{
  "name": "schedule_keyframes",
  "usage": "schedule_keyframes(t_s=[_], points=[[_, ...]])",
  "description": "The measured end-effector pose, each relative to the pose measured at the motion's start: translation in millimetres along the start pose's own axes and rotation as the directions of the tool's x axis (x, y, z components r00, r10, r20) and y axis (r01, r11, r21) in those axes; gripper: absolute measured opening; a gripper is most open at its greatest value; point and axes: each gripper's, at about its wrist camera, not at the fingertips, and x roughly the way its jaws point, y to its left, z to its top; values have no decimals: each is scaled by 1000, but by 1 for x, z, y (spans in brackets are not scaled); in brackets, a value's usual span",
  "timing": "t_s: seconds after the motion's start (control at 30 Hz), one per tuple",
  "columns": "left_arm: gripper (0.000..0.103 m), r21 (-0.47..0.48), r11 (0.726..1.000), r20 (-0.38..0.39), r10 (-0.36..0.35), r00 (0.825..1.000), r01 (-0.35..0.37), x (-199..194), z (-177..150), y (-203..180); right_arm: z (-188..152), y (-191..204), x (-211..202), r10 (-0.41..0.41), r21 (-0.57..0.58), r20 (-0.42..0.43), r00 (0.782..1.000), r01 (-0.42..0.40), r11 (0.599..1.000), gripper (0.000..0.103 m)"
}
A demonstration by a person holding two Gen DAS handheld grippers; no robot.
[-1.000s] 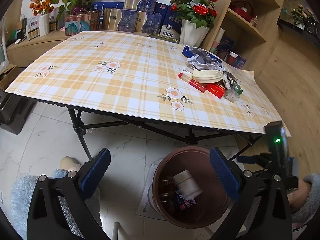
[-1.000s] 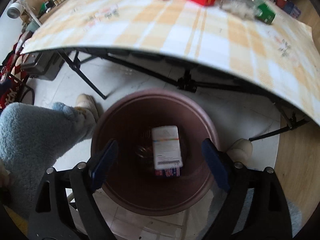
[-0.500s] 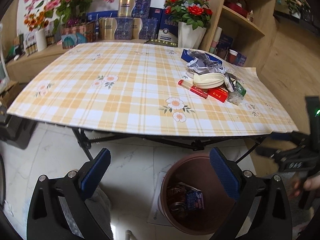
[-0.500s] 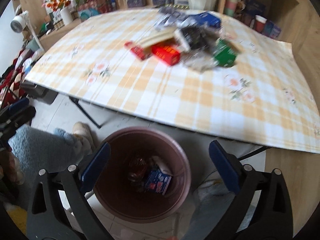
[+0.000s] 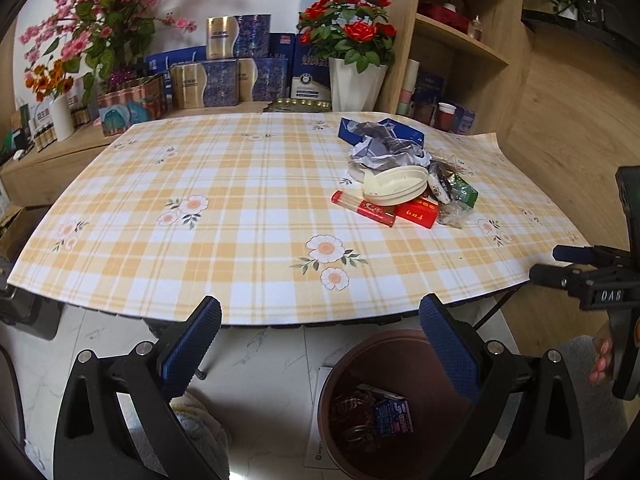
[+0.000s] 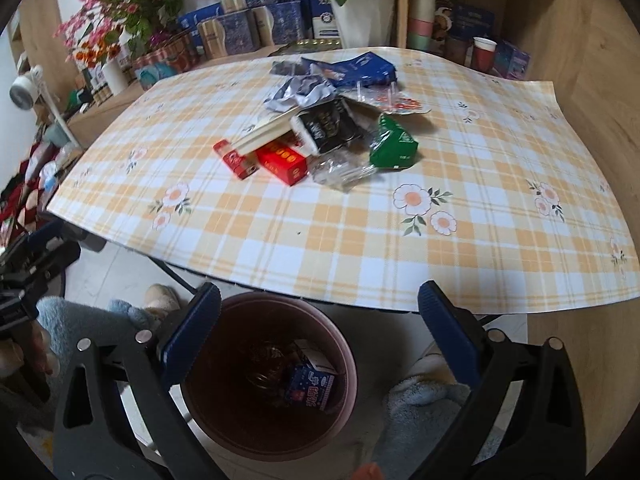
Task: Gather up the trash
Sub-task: 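Move both tools back over the trash pile on the table, then grasp the cream paper bowl rim with the left tool and lift it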
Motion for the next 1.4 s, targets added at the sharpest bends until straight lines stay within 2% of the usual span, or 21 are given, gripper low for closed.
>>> schedule_keyframes(t_s=[0.17,0.27,0.5,0.6,0.7,0.83,1.0,1.03,1.1,1.4], points=[[97,30,1000,3,-9,1000,9,6,8,-5,10,-10,-1,-27,38,14,1000,26,999,97],[97,53,998,5,-17,1000,16,10,14,-9,15,-20,-1,-6,71,26,1000,4,997,97],[97,134,989,0,-68,998,67,28,37,-28,25,-43,5,-14,126,44,999,9,992,97],[90,177,979,-19,-100,995,102,41,47,-42,28,-53,10,-6,157,41,999,0,988,97],[85,226,966,-43,-118,992,125,60,59,-56,30,-63,13,25,188,34,999,-31,982,97],[77,281,945,-74,-150,986,165,90,77,-75,31,-65,16,-31,165,23,999,27,986,97],[68,366,910,-124,-161,979,196,131,95,-95,31,-79,21,-8,213,8,1000,6,977,97],[65,380,903,-144,-158,977,202,140,98,-97,31,-81,22,-7,223,6,1000,6,975,97],[52,393,893,-184,-160,970,221,154,101,-98,31,-84,22,-6,229,7,1000,5,973,97],[51,482,837,-250,-151,956,258,182,109,-113,30,-92,24,6,240,5,1000,-7,971,97]])
